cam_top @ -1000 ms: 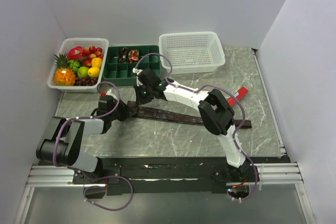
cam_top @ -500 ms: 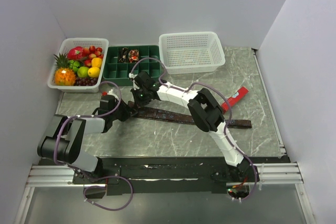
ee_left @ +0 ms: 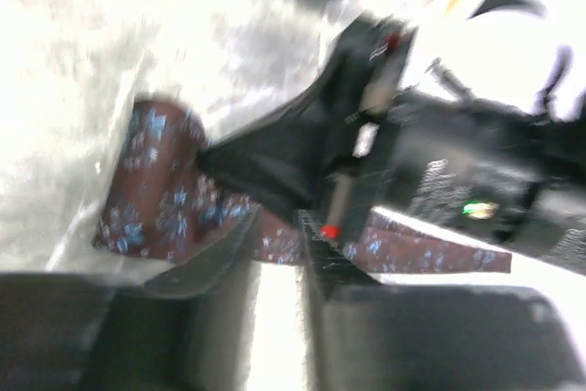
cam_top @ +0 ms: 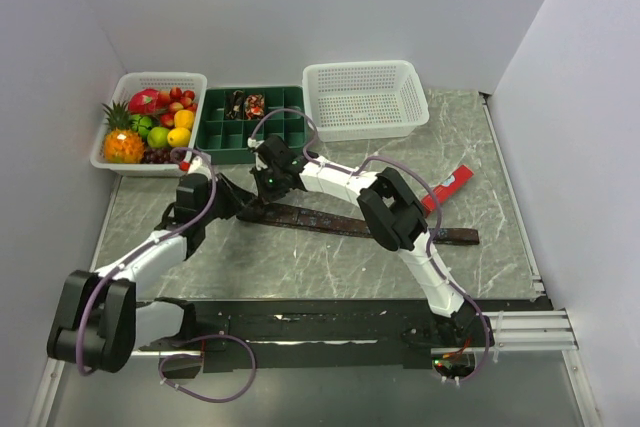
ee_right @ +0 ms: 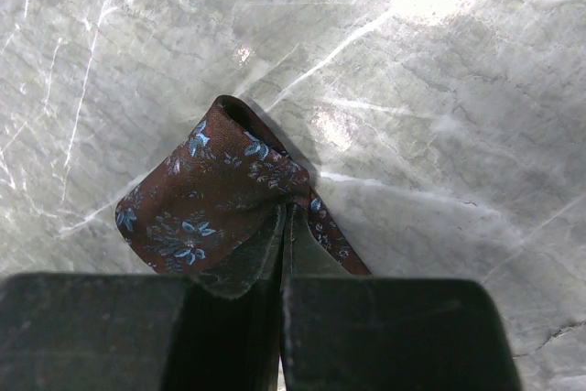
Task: Roll the ties
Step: Roll the tie at the center of the board.
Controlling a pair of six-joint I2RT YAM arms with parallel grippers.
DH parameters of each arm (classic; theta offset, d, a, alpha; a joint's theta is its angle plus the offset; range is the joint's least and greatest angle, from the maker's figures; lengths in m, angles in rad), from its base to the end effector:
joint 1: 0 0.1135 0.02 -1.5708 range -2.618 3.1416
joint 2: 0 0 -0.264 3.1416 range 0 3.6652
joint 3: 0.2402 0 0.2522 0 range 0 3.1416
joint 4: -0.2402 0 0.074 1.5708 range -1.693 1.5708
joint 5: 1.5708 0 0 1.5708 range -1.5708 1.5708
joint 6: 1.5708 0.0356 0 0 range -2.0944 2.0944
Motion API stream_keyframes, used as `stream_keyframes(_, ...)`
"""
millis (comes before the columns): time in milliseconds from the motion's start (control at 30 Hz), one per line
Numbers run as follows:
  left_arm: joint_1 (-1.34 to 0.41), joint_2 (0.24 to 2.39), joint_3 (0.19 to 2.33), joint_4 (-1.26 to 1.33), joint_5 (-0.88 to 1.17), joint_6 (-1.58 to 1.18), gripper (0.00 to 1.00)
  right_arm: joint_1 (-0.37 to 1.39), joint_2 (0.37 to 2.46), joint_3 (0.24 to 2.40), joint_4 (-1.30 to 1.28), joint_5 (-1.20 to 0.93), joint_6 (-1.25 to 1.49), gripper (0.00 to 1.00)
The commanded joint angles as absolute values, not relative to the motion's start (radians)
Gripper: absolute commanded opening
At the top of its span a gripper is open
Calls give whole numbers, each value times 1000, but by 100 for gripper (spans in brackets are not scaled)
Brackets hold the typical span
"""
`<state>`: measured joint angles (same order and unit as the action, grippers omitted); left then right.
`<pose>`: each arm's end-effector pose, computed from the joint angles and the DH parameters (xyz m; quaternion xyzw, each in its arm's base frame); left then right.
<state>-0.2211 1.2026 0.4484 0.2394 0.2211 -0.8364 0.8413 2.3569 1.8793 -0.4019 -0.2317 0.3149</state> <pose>0.2317 -0.0601 0.1823 -0.2070 0.8351 -0.3349 0.3843 0.3413 0.3940 0.1570 -0.2810 0.8922 0.2750 0.2224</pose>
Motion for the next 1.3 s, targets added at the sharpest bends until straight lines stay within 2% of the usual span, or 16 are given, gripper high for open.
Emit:
stream_keyframes(0, -210, 1198, 505, 209, 155, -842, 14, 853, 2367, 1850, -413, -225, 319, 0)
stream_keyframes(67, -209, 1222, 506, 233, 170, -850, 2, 851, 2364, 1845, -410, -225, 319, 0)
stream_keyframes(100, -209, 1242, 503, 250, 179, -862, 1, 851, 2361, 1838, -408, -222, 319, 0)
stream_keyframes(567, -199, 1477, 454, 434, 163, -897, 1, 850, 2349, 1832, -413, -196, 322, 0)
stream_keyframes(867, -163, 1635, 364, 682, 212, -931, 1, 845, 2332, 1810, -408, -170, 316, 0)
stream_keyframes(1267, -146, 1700, 334, 788, 250, -946, 1, 844, 2201, 1654, -301, -181, 295, 0)
